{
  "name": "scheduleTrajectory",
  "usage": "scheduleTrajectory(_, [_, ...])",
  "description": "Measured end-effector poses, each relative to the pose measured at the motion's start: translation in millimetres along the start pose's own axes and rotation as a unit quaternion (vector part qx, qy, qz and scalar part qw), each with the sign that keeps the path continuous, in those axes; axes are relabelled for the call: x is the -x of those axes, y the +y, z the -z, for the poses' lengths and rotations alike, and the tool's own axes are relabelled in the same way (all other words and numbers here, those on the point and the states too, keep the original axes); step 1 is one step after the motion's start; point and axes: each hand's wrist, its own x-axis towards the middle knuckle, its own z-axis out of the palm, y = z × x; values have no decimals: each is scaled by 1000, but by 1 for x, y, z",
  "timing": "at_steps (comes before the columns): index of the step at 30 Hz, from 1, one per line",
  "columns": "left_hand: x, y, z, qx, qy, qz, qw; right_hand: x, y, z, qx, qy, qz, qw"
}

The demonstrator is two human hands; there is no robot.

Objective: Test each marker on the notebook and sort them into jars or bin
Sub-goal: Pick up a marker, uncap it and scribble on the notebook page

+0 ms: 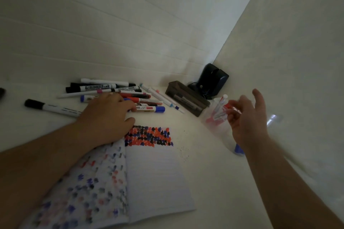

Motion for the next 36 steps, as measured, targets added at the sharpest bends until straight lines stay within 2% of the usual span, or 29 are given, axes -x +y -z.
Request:
scheduleTrajectory(5, [-1,0,-1,-5,-21,6,1000,16,4,-22,101,-51,115,987])
scheduleTrajectory(8, [-2,2,-2,-12,-26,5,1000,19,4,-33,116,-27,148,982])
scheduleTrajectory(10, [-4,3,-2,-16,-30,3,999,25,14,-44,189,-72,163,966])
scheduleTrajectory(11, [-4,3,-2,-16,-33,2,999,29,23,-52,259,-132,166,942])
scheduleTrajectory(12, [-4,2,-2,-16,-35,-1,999,33,34,-62,343,-203,162,903])
scheduleTrajectory(14, [-4,3,-2,-13,-33,-10,999,39,59,-85,482,-326,162,797])
scheduleTrajectory(15, [-4,2,-1,-12,-33,-11,999,40,70,-96,522,-356,175,755])
scheduleTrajectory(16, [-5,3,-1,-12,-32,-12,999,40,78,-106,546,-362,186,732])
scheduleTrajectory(20, [-5,3,-1,-21,-26,-15,999,34,94,-117,559,-353,143,737])
scheduleTrajectory(23, [-4,3,0,-22,-24,-18,999,32,93,-116,590,-362,132,710])
scheduleTrajectory(26, [-2,4,1,-14,-3,-22,1000,32,87,-114,632,-331,158,683])
scheduleTrajectory(27, [-1,3,2,-8,13,-29,999,34,82,-111,622,-312,169,698])
scheduleTrajectory(28, [0,2,3,3,28,-35,999,37,78,-109,580,-292,175,740])
scheduleTrajectory(30, [3,3,6,37,43,-61,996,45,70,-101,407,-278,141,858])
scheduleTrajectory(31, [5,5,7,56,40,-80,994,49,66,-99,294,-294,90,905])
scheduleTrajectory(32, [8,8,9,71,27,-99,992,55,63,-99,186,-332,22,925])
scheduleTrajectory(34, [12,12,10,84,6,-130,988,65,66,-100,34,-408,-71,910])
scheduleTrajectory(36, [11,15,10,78,8,-141,987,73,70,-104,-6,-423,-103,900])
